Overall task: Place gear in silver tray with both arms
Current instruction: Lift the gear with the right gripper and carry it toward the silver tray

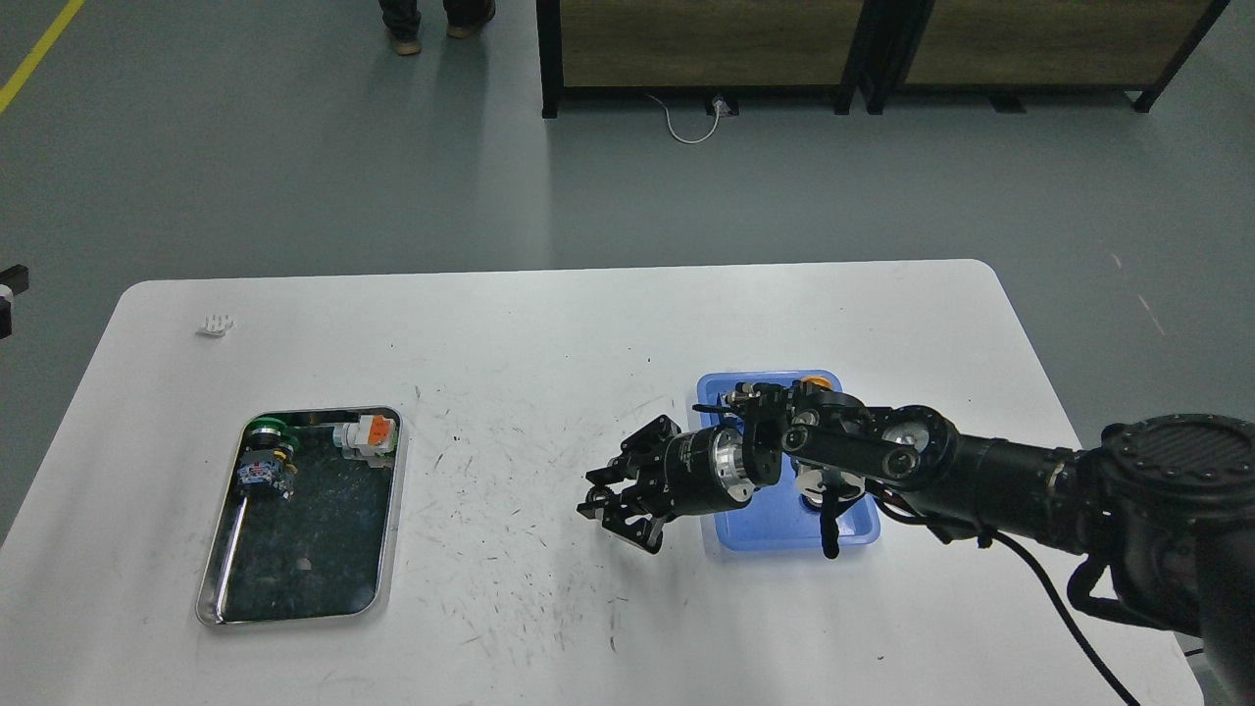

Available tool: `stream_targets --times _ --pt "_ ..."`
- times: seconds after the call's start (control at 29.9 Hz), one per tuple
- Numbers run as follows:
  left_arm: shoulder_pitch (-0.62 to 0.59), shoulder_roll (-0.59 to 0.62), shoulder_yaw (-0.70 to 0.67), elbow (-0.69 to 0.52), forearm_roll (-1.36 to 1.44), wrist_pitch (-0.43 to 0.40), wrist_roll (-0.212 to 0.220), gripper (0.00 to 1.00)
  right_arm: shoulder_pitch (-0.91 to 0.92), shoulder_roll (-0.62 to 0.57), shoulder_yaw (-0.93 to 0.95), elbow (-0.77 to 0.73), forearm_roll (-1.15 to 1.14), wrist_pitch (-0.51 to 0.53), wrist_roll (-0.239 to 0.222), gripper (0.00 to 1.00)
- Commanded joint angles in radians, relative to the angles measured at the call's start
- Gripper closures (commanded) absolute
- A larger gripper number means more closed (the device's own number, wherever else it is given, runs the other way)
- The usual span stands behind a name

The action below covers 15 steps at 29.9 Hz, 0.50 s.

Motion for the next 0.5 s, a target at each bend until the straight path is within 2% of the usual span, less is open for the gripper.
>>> stream_targets --times 0.0,0.23,0.47 --pt "0.000 0.000 0.000 0.000 0.000 0.000 0.001 0.02 -0.010 0.036 -0.020 -0.008 -0.001 0.001 0.003 0.72" --pt "0.000 0.008 0.000 0.000 0.000 0.000 0.000 0.02 -0.012 0.081 -0.027 -0.039 -0.017 0.003 0.024 0.63" --pt "0.000 0.014 0.000 0.000 0.000 -0.001 -0.002 0.02 -0.014 0.110 -0.022 -0.074 -0.017 0.003 0.069 0.42"
